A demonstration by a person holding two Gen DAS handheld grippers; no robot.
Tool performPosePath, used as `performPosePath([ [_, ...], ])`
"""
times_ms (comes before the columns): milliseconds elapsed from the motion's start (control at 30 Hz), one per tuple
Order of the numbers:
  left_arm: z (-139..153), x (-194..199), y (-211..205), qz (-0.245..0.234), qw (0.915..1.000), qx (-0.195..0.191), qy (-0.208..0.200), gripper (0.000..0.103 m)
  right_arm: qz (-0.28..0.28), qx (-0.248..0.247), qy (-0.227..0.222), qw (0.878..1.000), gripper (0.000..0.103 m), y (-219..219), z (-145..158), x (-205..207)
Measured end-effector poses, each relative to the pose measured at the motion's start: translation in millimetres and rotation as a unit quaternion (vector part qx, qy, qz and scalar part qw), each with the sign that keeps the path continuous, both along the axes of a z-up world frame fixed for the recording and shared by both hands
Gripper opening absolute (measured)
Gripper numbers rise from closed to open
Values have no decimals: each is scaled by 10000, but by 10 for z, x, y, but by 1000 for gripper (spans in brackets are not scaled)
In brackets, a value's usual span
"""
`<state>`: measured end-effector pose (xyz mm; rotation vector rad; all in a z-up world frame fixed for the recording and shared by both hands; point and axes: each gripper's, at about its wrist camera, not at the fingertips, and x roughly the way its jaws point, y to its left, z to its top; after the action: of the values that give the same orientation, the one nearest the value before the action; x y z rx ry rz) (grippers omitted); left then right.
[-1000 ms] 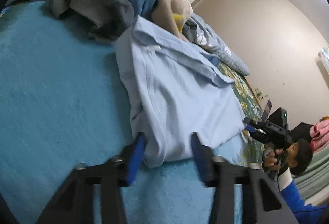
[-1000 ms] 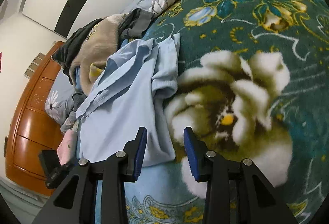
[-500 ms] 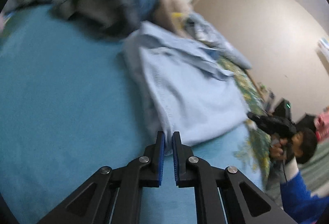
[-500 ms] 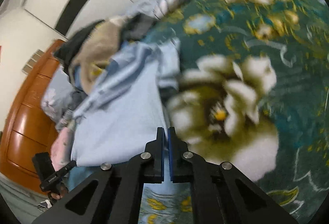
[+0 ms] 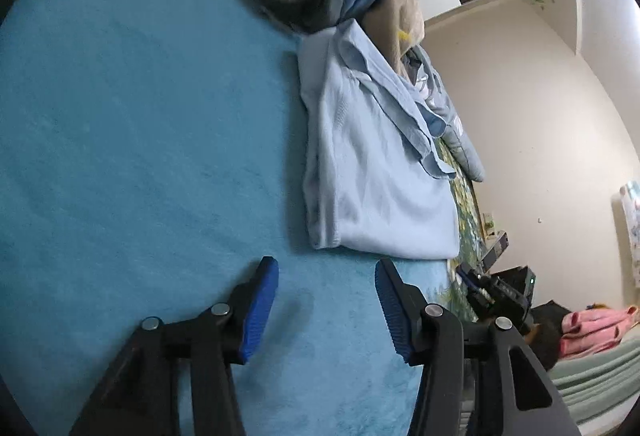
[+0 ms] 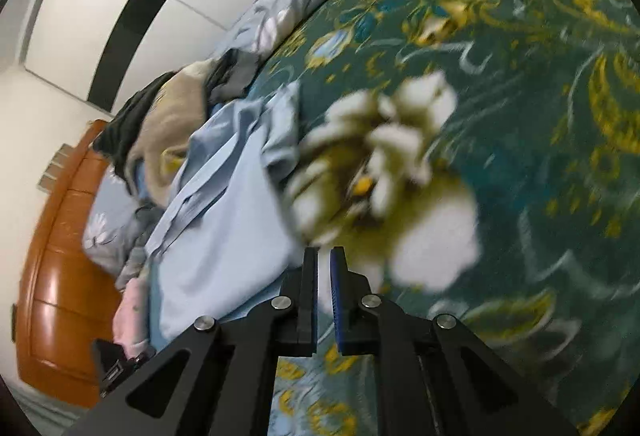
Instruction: Fold clothes
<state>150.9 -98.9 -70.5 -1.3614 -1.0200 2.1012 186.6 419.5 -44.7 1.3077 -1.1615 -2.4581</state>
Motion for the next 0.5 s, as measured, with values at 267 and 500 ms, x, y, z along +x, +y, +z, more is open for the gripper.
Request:
performPosePath([
  [267, -25, -188, 182, 631, 9977, 164, 179, 58, -307, -657, 66, 9973, 35, -209, -133, -170],
  [500, -108, -185, 143, 1102, 9938, 81, 155, 7, -913, -1018, 229, 9903, 6, -187, -204, -193],
])
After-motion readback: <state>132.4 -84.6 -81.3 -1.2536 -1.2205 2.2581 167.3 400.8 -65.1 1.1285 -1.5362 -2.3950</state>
